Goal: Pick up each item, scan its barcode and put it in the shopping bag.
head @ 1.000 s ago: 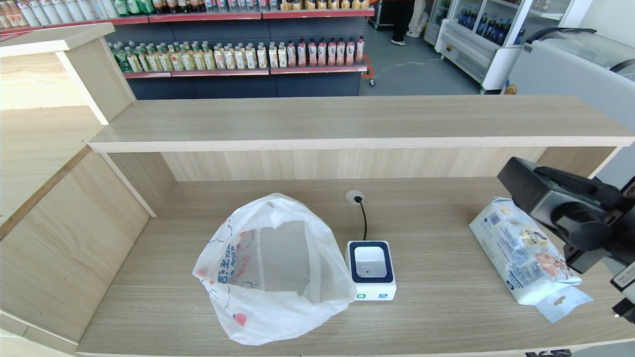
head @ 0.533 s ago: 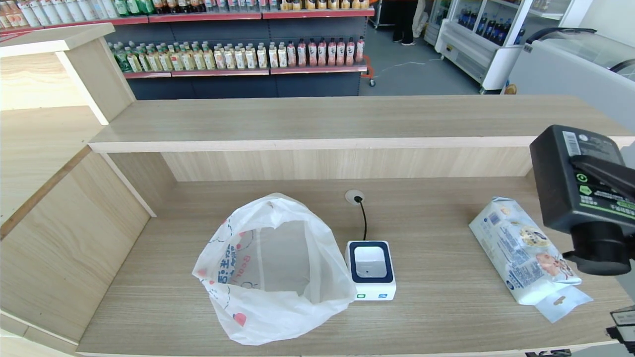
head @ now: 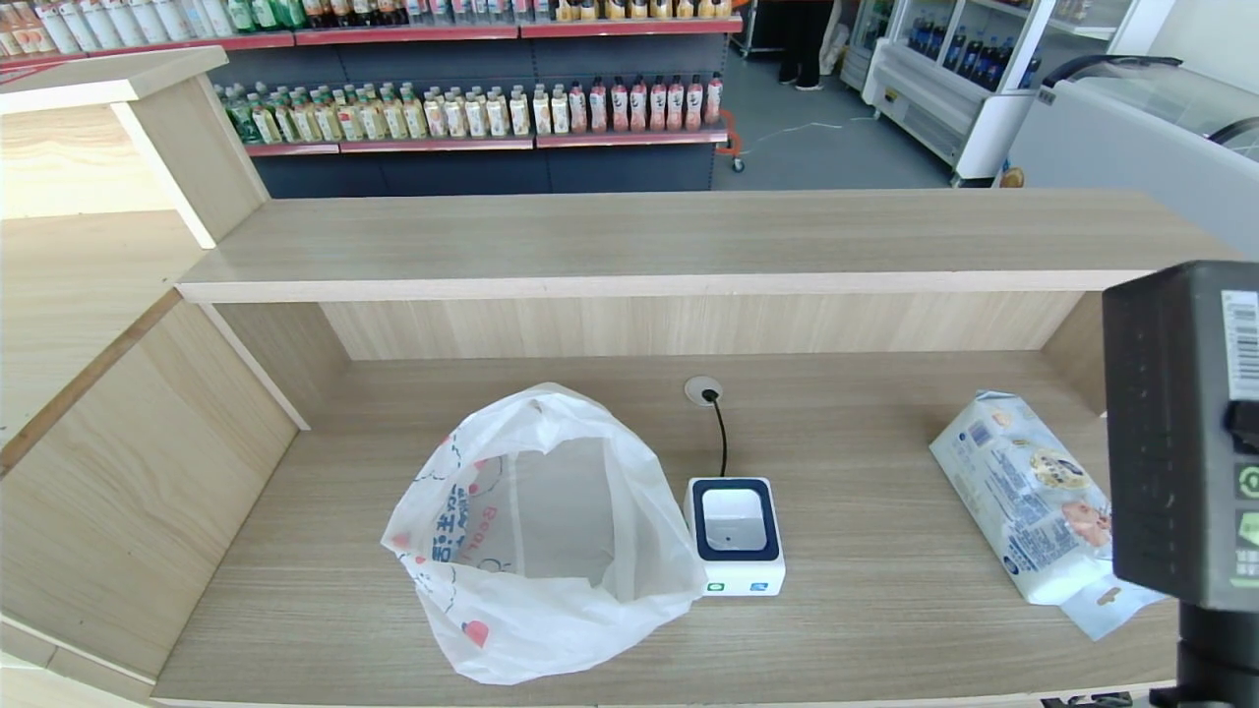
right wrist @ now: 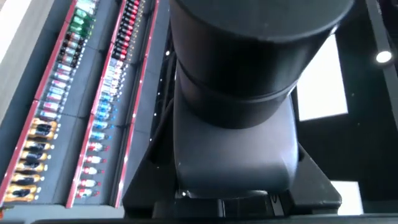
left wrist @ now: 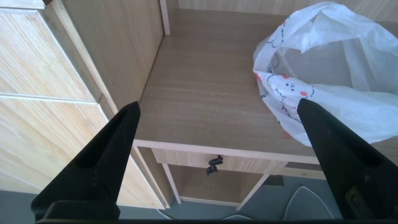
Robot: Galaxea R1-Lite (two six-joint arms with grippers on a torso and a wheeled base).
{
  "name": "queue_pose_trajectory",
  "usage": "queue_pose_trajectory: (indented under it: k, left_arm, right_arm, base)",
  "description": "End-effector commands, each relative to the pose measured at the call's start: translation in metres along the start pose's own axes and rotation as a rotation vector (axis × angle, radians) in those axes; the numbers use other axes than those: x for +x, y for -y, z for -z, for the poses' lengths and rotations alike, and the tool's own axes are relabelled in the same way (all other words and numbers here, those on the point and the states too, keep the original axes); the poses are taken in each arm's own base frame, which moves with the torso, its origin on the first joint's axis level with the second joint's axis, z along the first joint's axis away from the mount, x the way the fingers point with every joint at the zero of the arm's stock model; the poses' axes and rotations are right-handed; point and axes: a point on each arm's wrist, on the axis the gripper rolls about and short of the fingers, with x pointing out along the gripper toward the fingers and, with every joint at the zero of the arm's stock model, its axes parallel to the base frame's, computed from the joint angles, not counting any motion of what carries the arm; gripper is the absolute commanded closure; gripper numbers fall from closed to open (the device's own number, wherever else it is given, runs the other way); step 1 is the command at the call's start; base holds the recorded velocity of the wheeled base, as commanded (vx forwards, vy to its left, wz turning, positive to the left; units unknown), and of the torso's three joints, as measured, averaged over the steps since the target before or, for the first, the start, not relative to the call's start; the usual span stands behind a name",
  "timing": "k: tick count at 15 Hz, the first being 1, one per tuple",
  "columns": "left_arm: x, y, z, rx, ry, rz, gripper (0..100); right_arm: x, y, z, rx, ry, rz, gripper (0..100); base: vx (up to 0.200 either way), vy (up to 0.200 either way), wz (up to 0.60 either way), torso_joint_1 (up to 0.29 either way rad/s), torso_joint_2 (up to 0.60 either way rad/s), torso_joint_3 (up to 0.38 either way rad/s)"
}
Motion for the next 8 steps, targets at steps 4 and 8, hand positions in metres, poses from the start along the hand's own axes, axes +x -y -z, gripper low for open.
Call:
queue_pose_trajectory:
  k: [4, 8]
  left_arm:
    - [0.0, 0.0, 0.0, 0.0, 0.001, -0.001, 0]
    - [0.0, 0.0, 0.0, 0.0, 0.0, 0.001, 0]
  right_arm:
    - [-0.007, 0.0182, -0.0095, -0.041, 0.057, 0.058, 100]
    - [-0.0076, 0.0189, -0.0094, -0.036, 0.056, 0.053, 100]
  base:
    - [0.0, 0.0, 0.0, 0.0, 0.0, 0.0]
    - [0.0, 0.0, 0.0, 0.0, 0.0, 0.0]
